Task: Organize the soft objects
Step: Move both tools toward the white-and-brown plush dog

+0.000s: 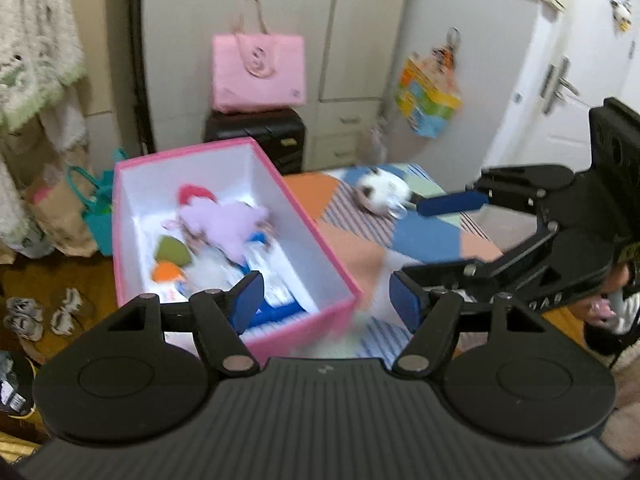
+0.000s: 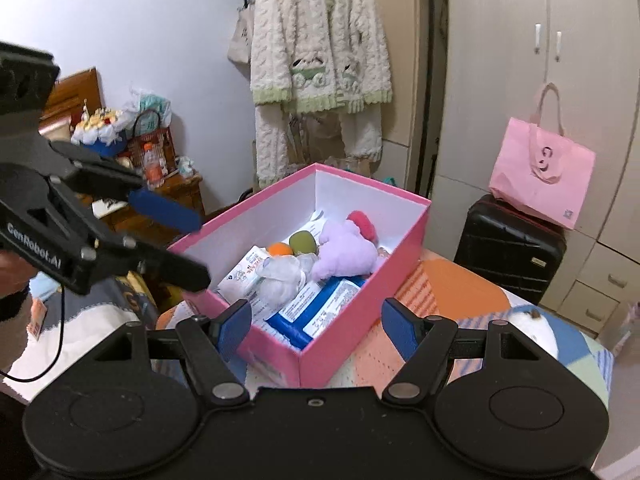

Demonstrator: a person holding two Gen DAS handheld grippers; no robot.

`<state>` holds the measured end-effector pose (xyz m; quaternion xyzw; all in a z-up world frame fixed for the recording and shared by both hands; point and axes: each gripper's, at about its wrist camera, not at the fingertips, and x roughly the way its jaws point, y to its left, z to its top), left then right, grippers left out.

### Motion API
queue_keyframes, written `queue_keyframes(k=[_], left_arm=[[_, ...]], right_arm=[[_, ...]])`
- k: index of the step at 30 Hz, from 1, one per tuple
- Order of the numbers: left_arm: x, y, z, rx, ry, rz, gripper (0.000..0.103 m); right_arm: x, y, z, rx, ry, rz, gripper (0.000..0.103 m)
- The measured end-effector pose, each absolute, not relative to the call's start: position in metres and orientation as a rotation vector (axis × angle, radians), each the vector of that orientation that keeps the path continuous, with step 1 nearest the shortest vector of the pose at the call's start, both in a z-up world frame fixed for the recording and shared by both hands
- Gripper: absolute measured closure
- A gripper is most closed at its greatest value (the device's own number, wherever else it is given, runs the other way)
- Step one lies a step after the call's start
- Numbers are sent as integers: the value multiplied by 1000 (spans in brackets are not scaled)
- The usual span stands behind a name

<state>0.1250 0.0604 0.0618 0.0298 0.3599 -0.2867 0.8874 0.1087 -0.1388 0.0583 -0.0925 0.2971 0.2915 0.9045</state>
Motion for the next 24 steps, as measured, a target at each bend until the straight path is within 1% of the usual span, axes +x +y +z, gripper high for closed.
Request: queue_keyframes(k=[3,8,17,24], left_arm=[[115,49,60,79,764,-625,34],[105,25,58,108,796,-660,34],[109,-36,44,158,858,-742,33],[127,-80,36,140,863,-809,30]], right_arm=[[92,-153,61,-199,588,575,27],[70,-179,57,-213,596,550,27],[63,-228,33,-208,629,469,26],[66,-263,13,-189,543,492,25]])
